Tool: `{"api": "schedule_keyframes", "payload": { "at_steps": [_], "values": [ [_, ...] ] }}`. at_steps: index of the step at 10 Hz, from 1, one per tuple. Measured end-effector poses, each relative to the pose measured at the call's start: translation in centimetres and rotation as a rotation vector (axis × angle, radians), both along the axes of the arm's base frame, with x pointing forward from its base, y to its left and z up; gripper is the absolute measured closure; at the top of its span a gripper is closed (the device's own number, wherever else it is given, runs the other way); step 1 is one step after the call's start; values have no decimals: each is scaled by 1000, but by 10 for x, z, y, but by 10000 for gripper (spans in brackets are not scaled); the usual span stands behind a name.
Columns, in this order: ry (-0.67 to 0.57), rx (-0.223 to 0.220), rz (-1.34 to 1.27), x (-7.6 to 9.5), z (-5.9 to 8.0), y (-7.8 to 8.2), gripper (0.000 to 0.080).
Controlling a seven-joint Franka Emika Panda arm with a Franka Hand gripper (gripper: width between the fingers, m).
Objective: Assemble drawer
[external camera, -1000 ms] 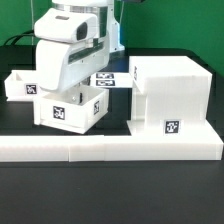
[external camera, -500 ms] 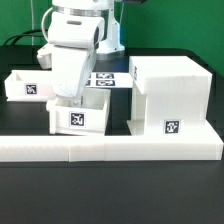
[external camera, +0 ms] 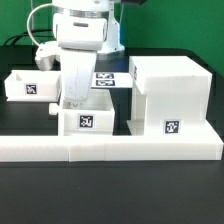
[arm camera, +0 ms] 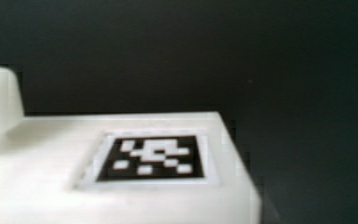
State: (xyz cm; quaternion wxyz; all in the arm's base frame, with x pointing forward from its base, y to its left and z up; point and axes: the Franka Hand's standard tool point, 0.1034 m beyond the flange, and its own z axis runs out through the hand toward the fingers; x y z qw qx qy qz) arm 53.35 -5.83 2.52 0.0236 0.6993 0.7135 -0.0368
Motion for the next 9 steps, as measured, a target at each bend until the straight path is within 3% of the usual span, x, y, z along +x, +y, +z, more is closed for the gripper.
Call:
{"api": "schedule_keyframes", "payload": {
  "at_steps": [3, 6, 9],
  "values": [
    [30, 6, -26, 3, -2, 11, 757],
    [34, 12, -55, 17, -1, 26, 757],
    [9, 14, -61, 17, -3, 24, 757]
  ]
}}
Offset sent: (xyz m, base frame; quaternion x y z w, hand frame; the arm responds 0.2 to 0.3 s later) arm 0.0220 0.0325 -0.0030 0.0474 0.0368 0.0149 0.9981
